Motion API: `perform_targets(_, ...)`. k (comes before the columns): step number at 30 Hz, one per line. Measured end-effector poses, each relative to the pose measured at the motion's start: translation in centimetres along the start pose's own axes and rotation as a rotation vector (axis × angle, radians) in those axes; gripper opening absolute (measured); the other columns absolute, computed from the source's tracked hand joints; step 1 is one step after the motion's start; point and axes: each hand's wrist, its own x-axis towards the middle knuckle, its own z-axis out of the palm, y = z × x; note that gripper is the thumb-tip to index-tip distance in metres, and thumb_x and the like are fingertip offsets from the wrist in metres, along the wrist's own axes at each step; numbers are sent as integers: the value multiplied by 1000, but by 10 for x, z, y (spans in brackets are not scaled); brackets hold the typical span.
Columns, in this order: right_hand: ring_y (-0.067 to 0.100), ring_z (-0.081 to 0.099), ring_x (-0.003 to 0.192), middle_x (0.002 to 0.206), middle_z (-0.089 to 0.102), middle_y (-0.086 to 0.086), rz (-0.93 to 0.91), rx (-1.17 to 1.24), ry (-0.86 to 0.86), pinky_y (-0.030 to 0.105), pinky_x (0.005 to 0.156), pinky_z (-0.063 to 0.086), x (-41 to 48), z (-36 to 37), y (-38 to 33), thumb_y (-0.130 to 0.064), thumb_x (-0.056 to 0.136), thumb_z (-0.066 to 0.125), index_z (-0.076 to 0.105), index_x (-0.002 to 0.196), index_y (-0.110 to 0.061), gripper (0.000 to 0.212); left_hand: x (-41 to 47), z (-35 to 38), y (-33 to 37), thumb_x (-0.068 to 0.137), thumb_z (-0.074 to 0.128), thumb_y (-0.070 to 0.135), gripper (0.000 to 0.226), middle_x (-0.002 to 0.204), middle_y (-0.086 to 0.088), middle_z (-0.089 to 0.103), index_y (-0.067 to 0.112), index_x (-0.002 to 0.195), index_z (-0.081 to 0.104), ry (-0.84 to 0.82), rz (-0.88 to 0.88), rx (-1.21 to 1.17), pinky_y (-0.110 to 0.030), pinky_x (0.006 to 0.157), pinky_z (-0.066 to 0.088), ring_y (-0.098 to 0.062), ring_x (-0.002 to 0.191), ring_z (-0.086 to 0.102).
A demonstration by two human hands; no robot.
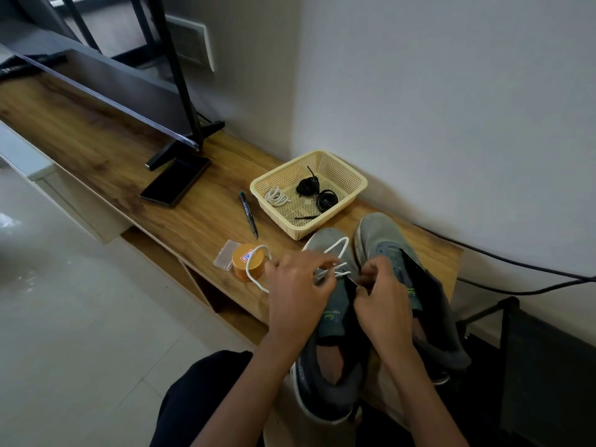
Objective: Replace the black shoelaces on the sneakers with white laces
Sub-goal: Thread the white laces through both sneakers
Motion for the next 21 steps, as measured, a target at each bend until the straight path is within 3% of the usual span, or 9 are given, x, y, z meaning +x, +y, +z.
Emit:
perform_targets(5,20,55,72,83,59,2,18,70,55,31,54,38,2,6,3,4,81,53,40,88,-18,27,1,3,3,73,70,27,8,77,14,70,31,78,74,-54,78,227,-34,78,23,-14,77,57)
perform_targets(8,20,56,73,82,59,2,41,116,60,34,60,43,3,7,4,6,79,52,39,90,-17,29,0,8,2,76,59,27,14,77,10,69,28,77,73,-150,29,211,-43,83,39,-16,79,57)
perform_targets(10,19,57,74,82,59,0,52,123,56,35,62,44,4,8,4,7,78,52,39,90,-17,30,0,10,1,77,52,29,21,79,9,69,27,79,72,-218,-12,188,-47,78,46,-15,81,57)
perform_targets(18,17,57,75,81,58,-3,52,139,53,37,64,48,6,8,5,6,78,53,38,89,-18,30,1,10,1,75,35,40,40,80,9,69,27,80,72,-257,-40,161,-47,80,46,-14,83,57)
perform_targets(21,15,56,75,81,58,-3,60,147,53,35,61,46,7,8,6,6,78,53,38,88,-19,31,1,10,1,74,37,39,37,77,9,67,26,78,71,-250,-53,143,-48,80,46,-15,81,57)
